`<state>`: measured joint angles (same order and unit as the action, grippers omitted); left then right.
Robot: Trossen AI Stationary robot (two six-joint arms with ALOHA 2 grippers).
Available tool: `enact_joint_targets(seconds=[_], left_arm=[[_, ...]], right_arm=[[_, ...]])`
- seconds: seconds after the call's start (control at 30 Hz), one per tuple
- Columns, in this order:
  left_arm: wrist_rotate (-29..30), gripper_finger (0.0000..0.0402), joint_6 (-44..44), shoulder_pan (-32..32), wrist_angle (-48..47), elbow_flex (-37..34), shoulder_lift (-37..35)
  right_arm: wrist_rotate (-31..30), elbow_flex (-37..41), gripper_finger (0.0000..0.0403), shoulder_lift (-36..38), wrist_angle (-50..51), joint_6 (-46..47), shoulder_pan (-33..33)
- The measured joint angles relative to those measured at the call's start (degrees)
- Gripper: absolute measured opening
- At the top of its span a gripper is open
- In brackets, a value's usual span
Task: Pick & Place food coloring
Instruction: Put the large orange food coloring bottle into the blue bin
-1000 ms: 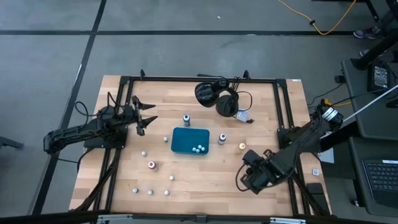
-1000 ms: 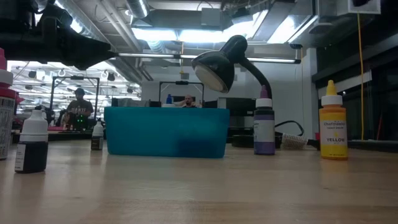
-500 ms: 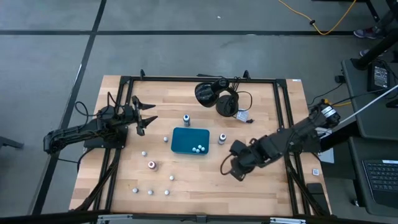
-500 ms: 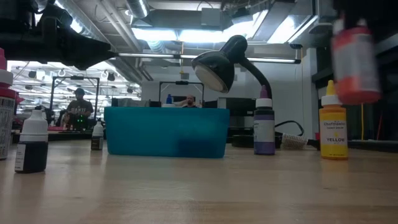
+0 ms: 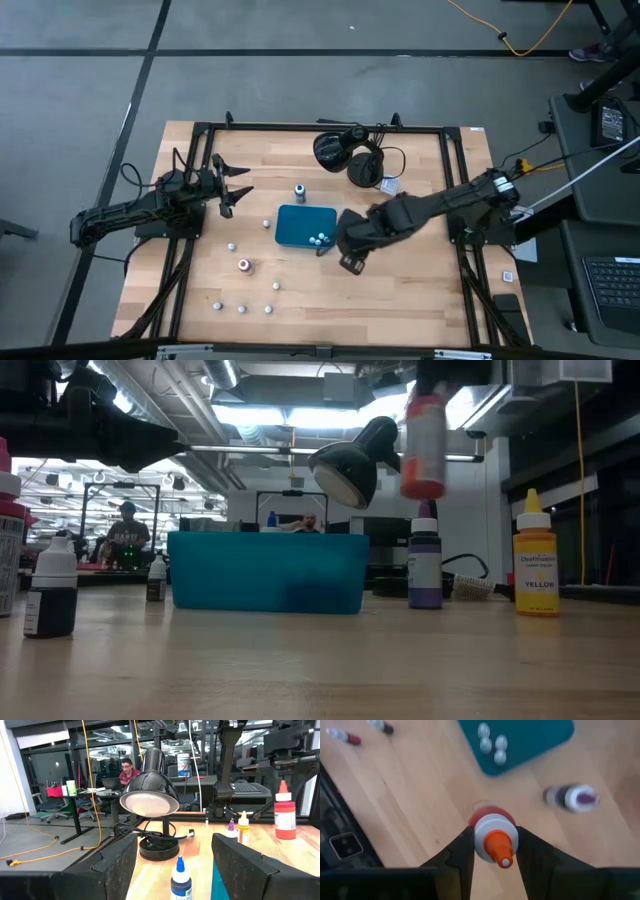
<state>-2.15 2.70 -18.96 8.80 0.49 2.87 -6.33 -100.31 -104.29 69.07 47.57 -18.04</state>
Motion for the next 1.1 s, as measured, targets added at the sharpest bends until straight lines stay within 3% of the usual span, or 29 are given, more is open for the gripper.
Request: enact_joint_targets(seconds=[0.43,1.1], left_arm=[[0.0,0.0251,0.0,0.0,0.0,0.0,0.0],[0.0,0.0251,0.0,0.0,-0.1,0.0,0.0]], right_arm=[[0.0,-12.3,0.0124,-10.5,1.9,-13.2,9.5],[-0.3,-12.0,0.0126,-16.5,-1.3,-19.2,14.1]])
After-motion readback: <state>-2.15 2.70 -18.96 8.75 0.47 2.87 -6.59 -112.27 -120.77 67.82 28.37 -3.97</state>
